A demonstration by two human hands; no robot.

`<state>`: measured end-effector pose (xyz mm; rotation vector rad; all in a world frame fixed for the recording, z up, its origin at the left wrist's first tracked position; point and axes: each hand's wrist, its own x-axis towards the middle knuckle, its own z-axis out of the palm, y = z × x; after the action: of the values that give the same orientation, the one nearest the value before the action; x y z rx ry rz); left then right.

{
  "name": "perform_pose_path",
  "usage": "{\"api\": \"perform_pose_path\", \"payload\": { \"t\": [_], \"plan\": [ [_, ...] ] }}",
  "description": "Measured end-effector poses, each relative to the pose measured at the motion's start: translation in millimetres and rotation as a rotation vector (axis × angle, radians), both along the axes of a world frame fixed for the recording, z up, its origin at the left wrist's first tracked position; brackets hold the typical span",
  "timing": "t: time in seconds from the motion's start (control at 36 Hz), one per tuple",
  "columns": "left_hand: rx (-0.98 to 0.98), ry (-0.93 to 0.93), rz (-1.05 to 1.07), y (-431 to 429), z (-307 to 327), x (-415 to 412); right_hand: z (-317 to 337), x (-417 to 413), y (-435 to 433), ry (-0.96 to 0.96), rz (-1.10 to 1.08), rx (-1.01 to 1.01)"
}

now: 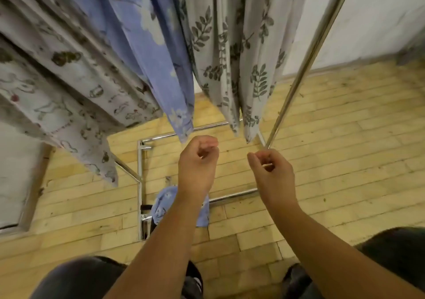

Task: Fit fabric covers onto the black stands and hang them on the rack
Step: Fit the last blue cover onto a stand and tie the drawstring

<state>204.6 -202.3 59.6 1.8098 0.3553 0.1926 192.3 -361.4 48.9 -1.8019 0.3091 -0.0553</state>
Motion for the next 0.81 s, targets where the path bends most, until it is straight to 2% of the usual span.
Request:
{"api": "perform_pose_path", "payload": {
  "t": [0.19,0.47,0.64,0.81],
  "plan": [
    [0.043,0.209,0.048,22,-66,-6,-54,-3,-12,0.16,0.0,-0.059],
    [0.085,0.402,0.053,32,-156,-17,-158,-16,-32,0.404,0.018,-0.19],
    [0.168,0.525,0.045,43,-191,-13,-194,-22,-44,0.476,0.048,-0.216],
    [0.164,0.632,0.033,66,-228,-15,-228,-32,-58,0.575,0.059,-0.305]
  ]
}}
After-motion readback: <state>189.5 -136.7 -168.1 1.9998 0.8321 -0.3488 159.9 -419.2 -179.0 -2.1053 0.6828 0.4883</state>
